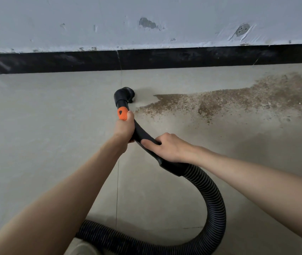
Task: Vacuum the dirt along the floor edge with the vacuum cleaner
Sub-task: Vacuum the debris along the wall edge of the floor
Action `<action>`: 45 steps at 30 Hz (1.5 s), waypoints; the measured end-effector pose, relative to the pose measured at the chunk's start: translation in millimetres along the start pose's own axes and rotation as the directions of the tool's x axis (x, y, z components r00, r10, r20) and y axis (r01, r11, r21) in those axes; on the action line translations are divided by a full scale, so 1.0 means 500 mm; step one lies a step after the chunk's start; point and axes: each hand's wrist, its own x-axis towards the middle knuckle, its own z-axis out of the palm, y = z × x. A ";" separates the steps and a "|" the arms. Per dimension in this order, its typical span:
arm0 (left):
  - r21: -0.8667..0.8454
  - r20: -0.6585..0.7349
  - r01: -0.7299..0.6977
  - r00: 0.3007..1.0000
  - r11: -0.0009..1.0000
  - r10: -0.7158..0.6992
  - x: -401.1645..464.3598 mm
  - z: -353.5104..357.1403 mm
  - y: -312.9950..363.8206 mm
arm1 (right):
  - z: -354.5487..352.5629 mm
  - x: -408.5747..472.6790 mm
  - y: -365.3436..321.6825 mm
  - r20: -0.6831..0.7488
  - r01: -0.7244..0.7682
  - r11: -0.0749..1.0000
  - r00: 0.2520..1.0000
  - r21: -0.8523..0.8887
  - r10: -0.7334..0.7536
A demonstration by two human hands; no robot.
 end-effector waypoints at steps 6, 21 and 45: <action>-0.147 -0.270 0.022 0.961 0.989 -0.062 0.017 -0.098 -0.035 | 0.035 0.046 -0.089 0.085 0.078 0.991 0.994 -0.111 -0.069; -0.141 -0.136 0.010 0.990 0.990 -0.030 0.061 -0.108 0.002 | 0.025 0.093 -0.097 0.053 0.061 0.995 0.997 -0.082 -0.056; -0.239 -0.075 0.053 0.995 0.970 -0.073 -0.077 0.003 -0.106 | 0.041 -0.093 0.034 0.090 -0.007 0.996 0.996 -0.086 0.015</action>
